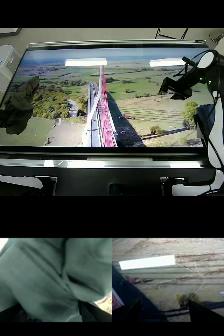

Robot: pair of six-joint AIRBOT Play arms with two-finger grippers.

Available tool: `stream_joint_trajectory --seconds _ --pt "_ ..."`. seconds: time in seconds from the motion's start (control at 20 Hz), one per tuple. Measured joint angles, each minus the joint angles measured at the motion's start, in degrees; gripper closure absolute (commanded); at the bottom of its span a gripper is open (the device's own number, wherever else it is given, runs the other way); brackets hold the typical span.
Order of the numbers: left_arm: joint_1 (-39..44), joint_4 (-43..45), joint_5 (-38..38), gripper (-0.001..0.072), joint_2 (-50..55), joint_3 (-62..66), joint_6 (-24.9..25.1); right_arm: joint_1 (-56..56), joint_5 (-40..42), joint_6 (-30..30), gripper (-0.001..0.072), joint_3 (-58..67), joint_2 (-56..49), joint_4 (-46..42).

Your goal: Fold the clothes and pants, and hang the long-sleeved shirts on hangers.

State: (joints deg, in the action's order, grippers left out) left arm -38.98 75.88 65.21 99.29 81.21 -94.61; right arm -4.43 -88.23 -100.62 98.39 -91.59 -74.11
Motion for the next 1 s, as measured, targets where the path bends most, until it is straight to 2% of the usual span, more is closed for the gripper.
stream_joint_trajectory --seconds 0.05,0.3,0.55,0.65,0.8,1.0 --pt "0.0 -0.6 -0.1 0.0684 0.3 0.0 0.8 0.0 -0.5 -0.1 0.0024 0.0 0.0 0.0" --pt "0.1 -4.0 -0.7 0.0688 -3.5 0.3 3.2 0.0 -2.7 -0.9 0.0024 0.0 0.0 0.2" --pt "4.2 -15.4 -8.6 0.0688 -20.8 0.9 5.0 0.0 -3.5 -1.0 0.0038 0.0 0.0 0.1" --pt "10.1 -18.4 -10.9 0.0688 -29.5 0.9 6.9 0.0 -4.1 -1.0 0.0044 0.0 0.0 0.2" --pt "23.6 -20.4 -13.2 0.0688 -40.2 -0.1 9.7 0.0 -5.5 -0.3 0.0043 0.0 0.2 0.2" --pt "45.8 -21.4 -18.9 0.0688 -46.3 -5.2 8.5 0.0 -7.1 2.1 0.0043 0.0 1.5 -0.8"
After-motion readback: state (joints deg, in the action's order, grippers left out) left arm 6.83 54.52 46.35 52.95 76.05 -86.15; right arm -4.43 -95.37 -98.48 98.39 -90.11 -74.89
